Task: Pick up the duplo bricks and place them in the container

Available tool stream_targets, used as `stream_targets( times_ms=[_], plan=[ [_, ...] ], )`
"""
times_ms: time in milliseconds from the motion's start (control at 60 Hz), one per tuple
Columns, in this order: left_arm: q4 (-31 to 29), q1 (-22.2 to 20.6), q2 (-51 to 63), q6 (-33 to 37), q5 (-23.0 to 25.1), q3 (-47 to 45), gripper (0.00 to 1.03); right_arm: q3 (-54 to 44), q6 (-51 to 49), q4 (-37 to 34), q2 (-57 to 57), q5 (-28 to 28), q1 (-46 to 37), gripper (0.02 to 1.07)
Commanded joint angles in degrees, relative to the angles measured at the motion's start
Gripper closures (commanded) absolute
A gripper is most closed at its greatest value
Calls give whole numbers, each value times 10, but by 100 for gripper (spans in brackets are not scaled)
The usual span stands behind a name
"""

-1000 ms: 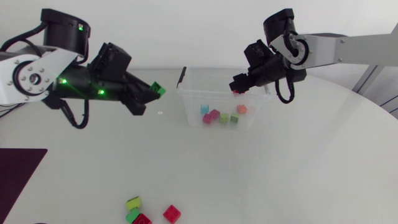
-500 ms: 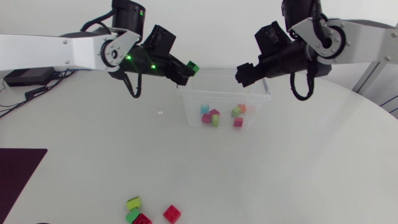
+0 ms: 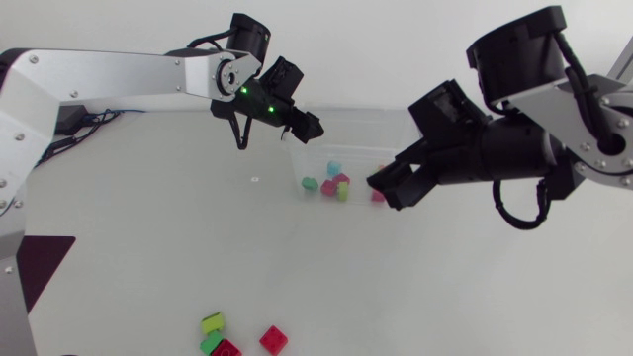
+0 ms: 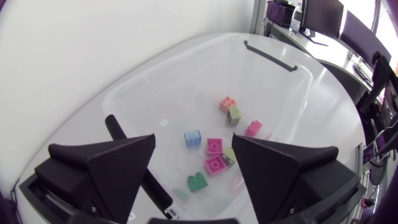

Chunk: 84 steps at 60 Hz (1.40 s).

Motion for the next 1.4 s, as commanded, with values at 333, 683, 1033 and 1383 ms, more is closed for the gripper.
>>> stream_targets(
  times_ms=[333, 683, 1033, 1383],
  plan=[
    [-48, 46, -153, 70, -7, -162, 5, -68, -35, -34, 30, -10, 157, 21],
    [-75, 120, -342, 201, -9, -418, 5, -64, -83, -21, 124, -78, 225, 21],
    [-67, 178, -448, 257, 19, -553, 5, 3, -195, -50, 247, -66, 268, 7],
    [-81, 227, -493, 306, 37, -606, 5, 68, -393, -111, 284, -24, 311, 7]
  ],
)
